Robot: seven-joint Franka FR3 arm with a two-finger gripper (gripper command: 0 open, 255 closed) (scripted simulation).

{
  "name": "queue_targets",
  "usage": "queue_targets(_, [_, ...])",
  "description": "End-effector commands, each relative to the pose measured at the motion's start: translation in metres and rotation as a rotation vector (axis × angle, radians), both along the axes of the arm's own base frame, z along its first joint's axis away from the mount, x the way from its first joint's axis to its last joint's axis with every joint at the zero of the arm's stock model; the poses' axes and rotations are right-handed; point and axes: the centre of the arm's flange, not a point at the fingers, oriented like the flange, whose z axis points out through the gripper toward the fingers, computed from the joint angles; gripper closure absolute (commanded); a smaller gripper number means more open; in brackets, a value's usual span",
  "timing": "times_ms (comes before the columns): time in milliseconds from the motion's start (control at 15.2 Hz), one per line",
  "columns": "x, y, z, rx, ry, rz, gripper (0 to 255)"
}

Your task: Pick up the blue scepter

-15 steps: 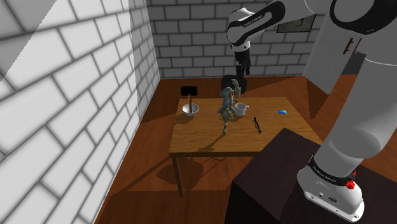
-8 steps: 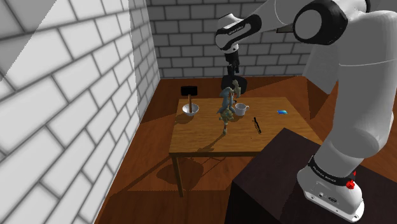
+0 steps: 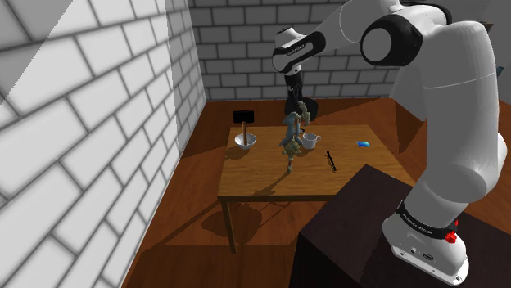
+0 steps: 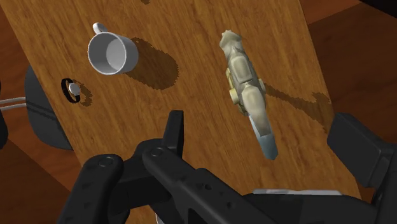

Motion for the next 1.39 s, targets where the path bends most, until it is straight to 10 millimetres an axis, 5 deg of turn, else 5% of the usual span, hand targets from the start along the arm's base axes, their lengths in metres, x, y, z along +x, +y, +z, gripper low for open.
queue_targets(0, [0.000,-0.001,-0.010,0.000,-0.001,0.000,0])
queue_targets(132, [0.000,-0.001,-0.013,0.000,-0.001,0.000,0])
queue_targets(198, [0.000,-0.001,-0.014,0.000,-0.001,0.000,255])
queue_targets(792, [0.000,-0.001,-0.013,0.000,-0.001,0.000,255])
queue_targets(1320, [0.000,-0.001,0.029,0.000,-0.001,0.000,255])
